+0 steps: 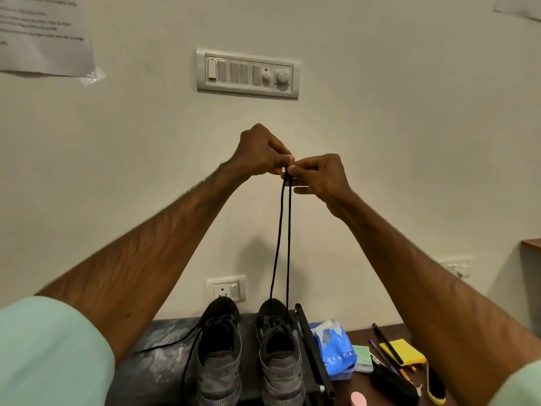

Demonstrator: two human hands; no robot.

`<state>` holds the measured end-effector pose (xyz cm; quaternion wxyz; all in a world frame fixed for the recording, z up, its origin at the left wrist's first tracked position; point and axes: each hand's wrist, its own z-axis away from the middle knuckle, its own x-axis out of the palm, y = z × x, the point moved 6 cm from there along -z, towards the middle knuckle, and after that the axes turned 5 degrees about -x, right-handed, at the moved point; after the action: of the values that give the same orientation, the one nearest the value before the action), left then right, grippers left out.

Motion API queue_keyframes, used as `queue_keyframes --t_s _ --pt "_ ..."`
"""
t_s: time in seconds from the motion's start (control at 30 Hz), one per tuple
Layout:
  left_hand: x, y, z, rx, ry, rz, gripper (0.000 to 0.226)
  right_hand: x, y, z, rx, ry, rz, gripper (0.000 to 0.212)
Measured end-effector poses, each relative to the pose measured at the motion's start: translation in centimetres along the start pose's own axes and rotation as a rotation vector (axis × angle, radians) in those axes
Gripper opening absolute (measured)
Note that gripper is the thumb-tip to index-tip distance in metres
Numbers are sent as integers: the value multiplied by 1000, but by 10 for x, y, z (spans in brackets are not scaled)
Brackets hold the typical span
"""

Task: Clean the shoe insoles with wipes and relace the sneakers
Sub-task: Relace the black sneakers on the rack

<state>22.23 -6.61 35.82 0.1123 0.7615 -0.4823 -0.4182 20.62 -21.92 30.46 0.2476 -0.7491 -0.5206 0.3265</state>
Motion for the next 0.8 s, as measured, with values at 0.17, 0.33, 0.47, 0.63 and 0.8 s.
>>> queue_keyframes --t_s 0.17,0.33,0.47,0.63,0.8 --pt "-2 -2 2 -6 7 59 17 2 2 3 -17 -7 -27 18" --pt "1 -9 2 -62 83 58 15 4 6 2 -20 41 34 19" --pt "1 -12 2 -93 155 29 16 6 4 4 -46 92 185 17" --pt "4 -17 1 -180 204 58 16 8 5 8 -24 138 178 14" --pt "13 -24 10 -199 27 232 29 1 7 7 17 129 116 11"
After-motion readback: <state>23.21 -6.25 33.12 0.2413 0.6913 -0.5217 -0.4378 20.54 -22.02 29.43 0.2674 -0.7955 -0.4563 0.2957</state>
